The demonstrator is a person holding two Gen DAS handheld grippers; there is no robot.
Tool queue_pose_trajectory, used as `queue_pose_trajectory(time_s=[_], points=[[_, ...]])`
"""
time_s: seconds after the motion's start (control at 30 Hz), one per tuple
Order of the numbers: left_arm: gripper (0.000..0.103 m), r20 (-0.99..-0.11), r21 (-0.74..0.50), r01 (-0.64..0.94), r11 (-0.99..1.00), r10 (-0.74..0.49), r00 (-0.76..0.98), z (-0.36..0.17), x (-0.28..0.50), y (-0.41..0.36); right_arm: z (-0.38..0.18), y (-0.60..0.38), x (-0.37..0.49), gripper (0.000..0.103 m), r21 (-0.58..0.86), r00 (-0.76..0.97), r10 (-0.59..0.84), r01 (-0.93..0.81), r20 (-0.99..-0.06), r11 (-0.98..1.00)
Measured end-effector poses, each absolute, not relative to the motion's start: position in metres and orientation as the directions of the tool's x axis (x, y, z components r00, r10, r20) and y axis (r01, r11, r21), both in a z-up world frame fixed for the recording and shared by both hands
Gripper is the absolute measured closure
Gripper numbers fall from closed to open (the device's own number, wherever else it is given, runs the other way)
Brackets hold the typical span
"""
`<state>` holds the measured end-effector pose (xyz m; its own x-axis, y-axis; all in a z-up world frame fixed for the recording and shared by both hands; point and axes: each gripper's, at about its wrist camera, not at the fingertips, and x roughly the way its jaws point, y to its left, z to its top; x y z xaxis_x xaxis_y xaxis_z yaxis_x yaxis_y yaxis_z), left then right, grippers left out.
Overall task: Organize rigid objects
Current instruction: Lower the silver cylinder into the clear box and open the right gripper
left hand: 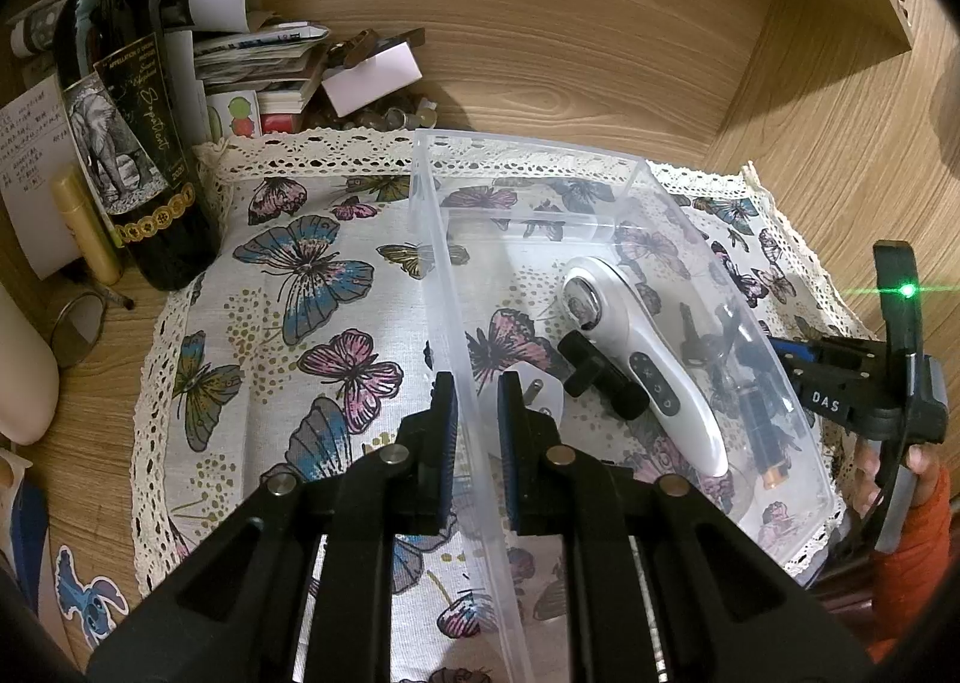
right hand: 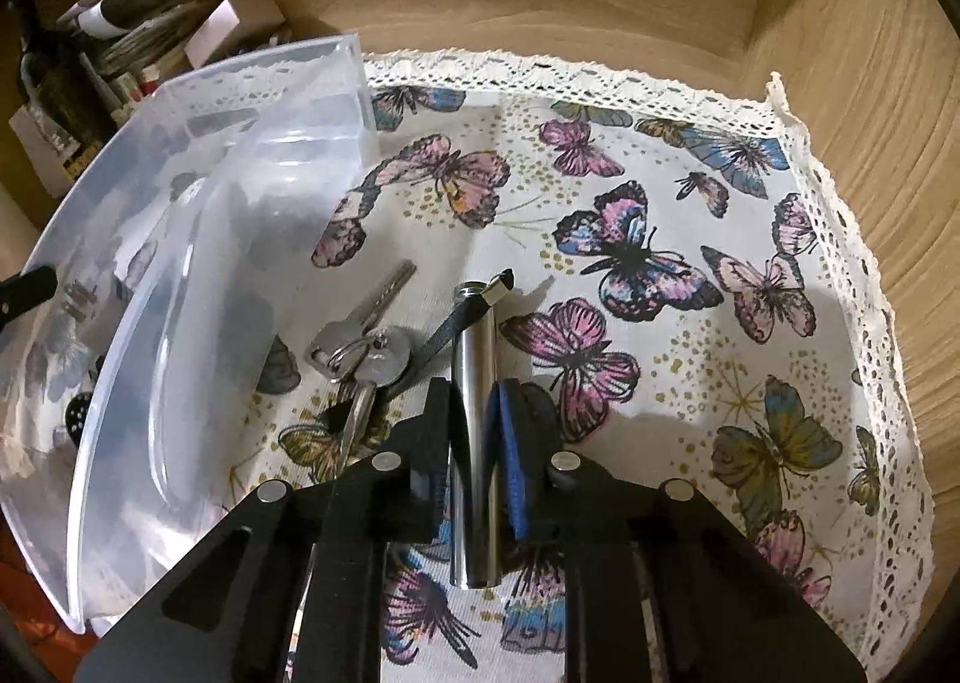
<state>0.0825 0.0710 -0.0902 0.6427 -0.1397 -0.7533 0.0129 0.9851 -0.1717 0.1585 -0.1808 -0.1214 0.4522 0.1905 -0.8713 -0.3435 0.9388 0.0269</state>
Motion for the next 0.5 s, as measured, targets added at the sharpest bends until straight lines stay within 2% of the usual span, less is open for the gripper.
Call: queue_pose_trajectory(time_s=[0.5], points=[[0.091, -0.751, -0.18, 0.015, 0.983, -0.147, 0.644, -0.091, 0.082, 0.07, -0.053, -0.177, 0.153, 0.089, 0.049, 0.583, 0.266, -0.361, -0.767, 0.931]])
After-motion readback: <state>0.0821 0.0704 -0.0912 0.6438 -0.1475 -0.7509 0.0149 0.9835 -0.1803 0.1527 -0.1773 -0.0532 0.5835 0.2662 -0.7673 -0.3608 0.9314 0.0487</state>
